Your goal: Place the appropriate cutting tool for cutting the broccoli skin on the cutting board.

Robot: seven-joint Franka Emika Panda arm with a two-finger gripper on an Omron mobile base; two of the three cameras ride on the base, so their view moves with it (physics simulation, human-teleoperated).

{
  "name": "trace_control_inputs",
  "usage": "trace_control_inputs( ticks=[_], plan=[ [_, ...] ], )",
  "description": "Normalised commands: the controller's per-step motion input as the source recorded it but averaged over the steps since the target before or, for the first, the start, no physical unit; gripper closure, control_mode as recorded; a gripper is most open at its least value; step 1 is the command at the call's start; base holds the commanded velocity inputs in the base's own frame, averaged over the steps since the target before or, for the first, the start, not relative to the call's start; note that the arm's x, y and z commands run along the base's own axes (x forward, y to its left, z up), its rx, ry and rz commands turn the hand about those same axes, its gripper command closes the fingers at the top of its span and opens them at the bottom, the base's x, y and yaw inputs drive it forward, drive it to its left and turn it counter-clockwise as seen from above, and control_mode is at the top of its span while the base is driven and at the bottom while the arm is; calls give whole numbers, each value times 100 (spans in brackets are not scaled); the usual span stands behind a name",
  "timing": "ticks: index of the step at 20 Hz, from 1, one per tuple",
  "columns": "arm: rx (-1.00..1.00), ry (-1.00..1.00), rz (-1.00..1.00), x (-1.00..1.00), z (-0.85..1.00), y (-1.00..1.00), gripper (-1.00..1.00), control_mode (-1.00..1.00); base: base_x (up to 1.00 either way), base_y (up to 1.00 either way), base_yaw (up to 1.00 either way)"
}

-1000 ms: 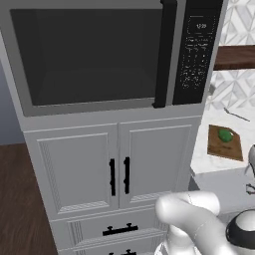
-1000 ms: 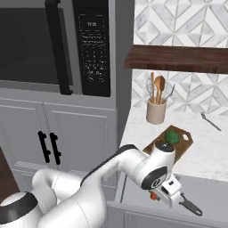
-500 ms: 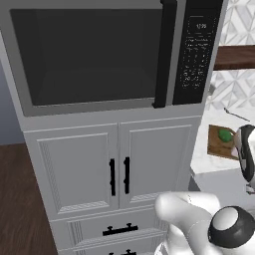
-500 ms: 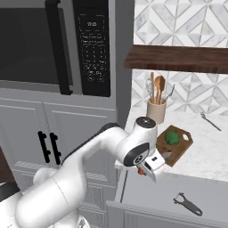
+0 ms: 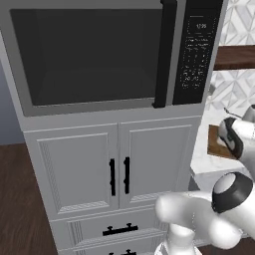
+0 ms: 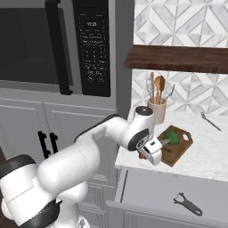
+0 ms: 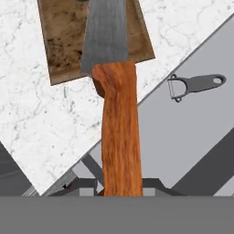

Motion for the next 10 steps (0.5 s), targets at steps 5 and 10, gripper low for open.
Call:
trace_control_inputs(
  ticks=[5,10],
  plan=[
    [4,0,0,72,-18,-34,100,-100,0,0,0],
    [9,1,0,59,-39,-54,100,-100,0,0,0]
  ],
)
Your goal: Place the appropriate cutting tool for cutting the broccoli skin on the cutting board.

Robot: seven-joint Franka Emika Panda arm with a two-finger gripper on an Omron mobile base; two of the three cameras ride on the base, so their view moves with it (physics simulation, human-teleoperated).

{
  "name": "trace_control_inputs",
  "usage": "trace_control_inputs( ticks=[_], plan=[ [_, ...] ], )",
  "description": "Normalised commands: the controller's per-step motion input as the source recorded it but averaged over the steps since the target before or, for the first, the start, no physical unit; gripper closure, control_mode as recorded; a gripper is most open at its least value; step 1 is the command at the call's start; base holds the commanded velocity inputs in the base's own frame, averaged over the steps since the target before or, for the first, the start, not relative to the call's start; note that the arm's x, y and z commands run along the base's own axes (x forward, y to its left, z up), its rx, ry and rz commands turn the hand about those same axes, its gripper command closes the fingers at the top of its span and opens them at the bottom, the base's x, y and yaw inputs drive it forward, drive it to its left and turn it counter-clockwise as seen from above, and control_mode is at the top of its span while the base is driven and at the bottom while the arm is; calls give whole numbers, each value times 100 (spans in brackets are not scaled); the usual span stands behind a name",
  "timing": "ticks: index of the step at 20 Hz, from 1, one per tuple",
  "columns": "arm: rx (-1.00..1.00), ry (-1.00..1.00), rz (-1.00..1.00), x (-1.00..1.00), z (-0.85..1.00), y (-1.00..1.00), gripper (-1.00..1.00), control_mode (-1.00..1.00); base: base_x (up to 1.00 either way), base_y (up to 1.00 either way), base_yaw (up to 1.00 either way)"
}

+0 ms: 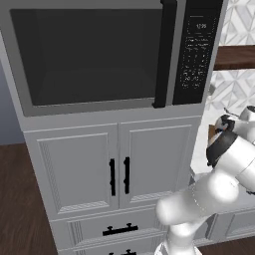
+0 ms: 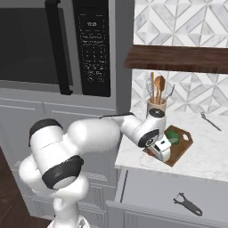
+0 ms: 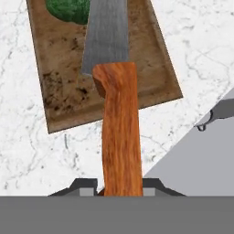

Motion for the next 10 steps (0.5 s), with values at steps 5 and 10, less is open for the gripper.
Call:
trace_control_inputs(
  ticks=[5,10],
  plan=[
    [6,0,0,53,-32,-41,100,-100,0,0,0],
    [4,1,0,53,-9,-23,100,-100,0,0,0]
  ],
)
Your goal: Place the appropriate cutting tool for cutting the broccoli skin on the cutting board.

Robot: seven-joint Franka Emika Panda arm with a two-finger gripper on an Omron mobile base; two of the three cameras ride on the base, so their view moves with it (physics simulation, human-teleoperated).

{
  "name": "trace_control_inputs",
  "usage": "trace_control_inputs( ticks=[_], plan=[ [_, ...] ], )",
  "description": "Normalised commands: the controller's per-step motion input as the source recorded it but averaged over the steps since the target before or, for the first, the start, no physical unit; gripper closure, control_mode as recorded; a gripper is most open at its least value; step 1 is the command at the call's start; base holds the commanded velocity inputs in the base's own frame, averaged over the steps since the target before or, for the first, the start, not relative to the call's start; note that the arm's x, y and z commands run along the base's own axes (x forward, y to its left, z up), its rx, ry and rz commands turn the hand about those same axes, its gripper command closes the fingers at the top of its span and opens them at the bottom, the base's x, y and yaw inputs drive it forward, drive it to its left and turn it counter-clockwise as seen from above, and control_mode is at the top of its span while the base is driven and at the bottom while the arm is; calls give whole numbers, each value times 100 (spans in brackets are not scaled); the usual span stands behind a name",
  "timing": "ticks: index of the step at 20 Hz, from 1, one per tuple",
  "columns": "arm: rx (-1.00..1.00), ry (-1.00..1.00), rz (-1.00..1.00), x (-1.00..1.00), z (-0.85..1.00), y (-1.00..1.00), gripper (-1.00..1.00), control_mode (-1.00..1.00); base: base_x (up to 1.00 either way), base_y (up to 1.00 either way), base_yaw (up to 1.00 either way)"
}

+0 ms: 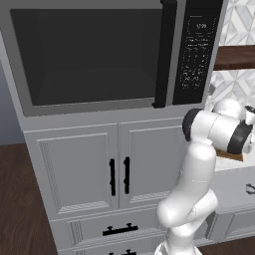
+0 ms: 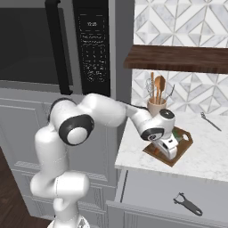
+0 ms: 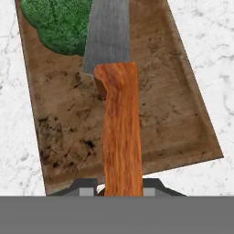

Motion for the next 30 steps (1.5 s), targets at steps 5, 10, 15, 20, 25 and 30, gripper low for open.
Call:
trace_control_inputs(
  ticks=[5,10,15,20,25,30],
  plan=[
    [2,3,0,18,-32,-14,100,-100,0,0,0],
    [0,2,0,18,-32,-2,100,-100,0,0,0],
    [0,2,0,8,-37,10,100,-100,0,0,0],
    [0,5,0,0,-48,36,-100,-100,0,0,0],
    [0,5,-2,1,-29,34,-100,-100,0,0,0],
    [0,0,0,0,6,3,-100,-100,0,0,0]
  ],
)
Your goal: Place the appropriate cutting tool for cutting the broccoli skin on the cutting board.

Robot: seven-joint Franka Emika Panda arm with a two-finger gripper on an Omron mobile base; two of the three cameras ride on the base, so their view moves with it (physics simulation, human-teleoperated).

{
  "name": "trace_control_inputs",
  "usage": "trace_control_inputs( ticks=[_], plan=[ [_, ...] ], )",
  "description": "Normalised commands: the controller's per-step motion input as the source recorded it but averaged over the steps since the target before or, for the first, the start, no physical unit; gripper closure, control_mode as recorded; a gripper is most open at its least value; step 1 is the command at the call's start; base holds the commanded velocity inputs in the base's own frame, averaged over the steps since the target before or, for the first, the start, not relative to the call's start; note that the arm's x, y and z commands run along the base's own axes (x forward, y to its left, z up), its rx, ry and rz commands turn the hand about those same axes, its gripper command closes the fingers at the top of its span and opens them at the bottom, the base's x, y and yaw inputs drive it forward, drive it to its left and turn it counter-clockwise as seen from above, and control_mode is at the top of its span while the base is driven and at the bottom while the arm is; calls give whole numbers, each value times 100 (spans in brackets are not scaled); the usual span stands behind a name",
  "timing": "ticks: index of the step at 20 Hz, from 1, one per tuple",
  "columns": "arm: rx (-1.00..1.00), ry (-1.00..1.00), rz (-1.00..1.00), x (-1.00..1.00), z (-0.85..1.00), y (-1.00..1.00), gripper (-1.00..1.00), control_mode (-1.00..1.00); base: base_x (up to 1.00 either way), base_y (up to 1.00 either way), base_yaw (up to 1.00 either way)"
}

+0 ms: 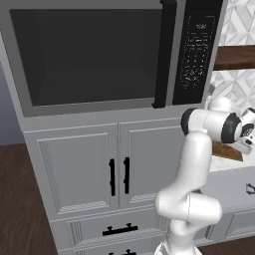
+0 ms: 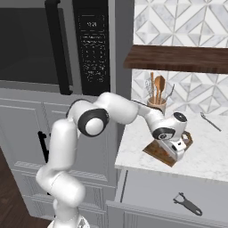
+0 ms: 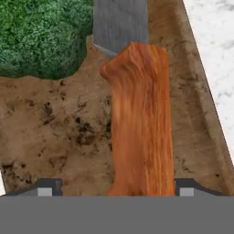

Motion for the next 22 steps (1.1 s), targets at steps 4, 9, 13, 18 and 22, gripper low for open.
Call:
trace_control_inputs(
  ticks=[4,9,13,18,22],
  plan=[
    [0,-2,0,-6,57,0,-100,-100,0,0,0],
    [0,-9,0,-63,87,1,-100,-100,0,0,0],
    [-2,-10,1,-89,74,5,-100,-100,0,0,0],
    [-12,-4,7,-72,56,71,-100,-100,0,0,0],
    [-16,0,8,-90,34,99,-100,-100,0,0,0]
  ],
)
